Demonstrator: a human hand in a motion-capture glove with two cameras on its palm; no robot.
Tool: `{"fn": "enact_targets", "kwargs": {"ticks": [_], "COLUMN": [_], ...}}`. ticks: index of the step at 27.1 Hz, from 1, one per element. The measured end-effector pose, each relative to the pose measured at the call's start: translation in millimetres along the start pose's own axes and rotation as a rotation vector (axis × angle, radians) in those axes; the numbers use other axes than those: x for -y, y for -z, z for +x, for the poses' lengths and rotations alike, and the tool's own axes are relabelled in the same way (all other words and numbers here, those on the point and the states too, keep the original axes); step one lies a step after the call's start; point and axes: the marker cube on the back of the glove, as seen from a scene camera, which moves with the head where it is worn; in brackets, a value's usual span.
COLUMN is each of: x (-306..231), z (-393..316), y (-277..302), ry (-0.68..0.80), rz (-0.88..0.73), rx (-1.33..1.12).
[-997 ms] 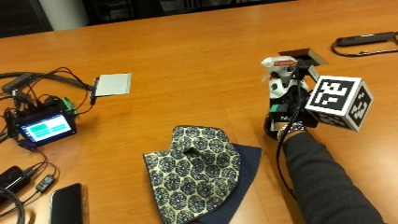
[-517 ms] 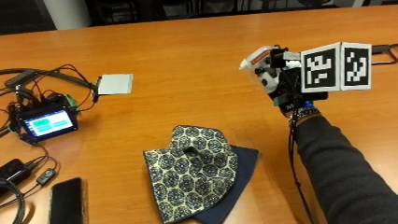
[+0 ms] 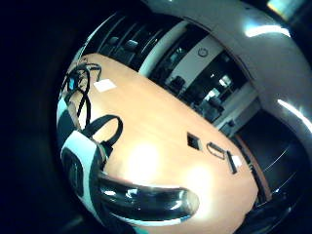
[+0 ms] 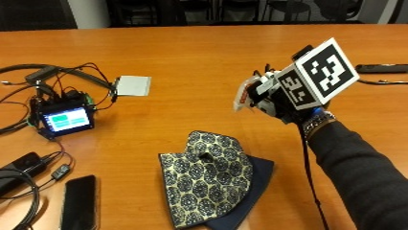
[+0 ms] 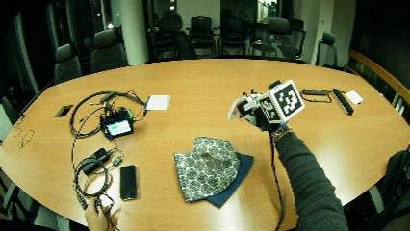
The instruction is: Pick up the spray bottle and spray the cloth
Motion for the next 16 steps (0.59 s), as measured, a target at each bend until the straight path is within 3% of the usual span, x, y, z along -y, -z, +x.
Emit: {"fn": "enact_targets", "kwargs": {"ticks": [10,16], "x": [-20.6,-35.3], "z": [-42.9,-58.2], "y": [-36.7,-46.8], "ry": [0.336,0.391], "rz": [-0.131,-0.186], "rx": [-0.186,-0.203]}}
